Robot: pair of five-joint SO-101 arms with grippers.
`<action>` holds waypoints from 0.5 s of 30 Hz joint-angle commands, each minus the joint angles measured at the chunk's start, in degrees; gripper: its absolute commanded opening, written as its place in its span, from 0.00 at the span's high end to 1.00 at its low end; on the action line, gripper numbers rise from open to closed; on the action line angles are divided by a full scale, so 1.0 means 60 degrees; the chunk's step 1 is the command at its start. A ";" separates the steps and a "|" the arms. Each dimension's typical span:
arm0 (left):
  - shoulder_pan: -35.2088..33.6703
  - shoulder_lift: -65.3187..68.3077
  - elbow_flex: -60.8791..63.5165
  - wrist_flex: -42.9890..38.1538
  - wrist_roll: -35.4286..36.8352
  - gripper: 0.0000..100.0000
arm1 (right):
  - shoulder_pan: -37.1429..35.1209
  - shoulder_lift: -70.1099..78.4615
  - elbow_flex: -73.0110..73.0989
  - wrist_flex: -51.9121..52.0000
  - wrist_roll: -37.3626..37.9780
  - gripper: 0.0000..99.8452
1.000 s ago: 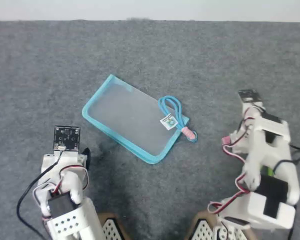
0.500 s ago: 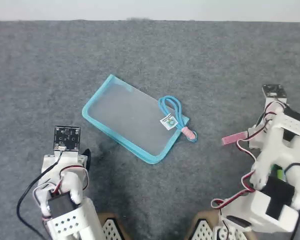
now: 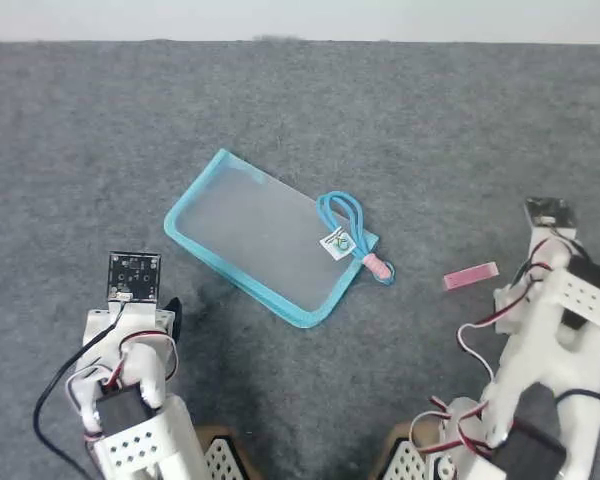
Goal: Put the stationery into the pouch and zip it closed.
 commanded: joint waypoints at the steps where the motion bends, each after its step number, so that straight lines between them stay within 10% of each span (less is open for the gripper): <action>1: 0.0044 -0.0132 -0.0051 0.0073 -0.0088 0.75 | 0.0608 -0.0022 0.0059 -0.0549 -0.0044 0.86; 15: 0.0044 -0.0132 -0.0051 0.0073 -0.0088 0.75 | 0.1370 0.2777 0.0044 -0.1985 0.0440 0.87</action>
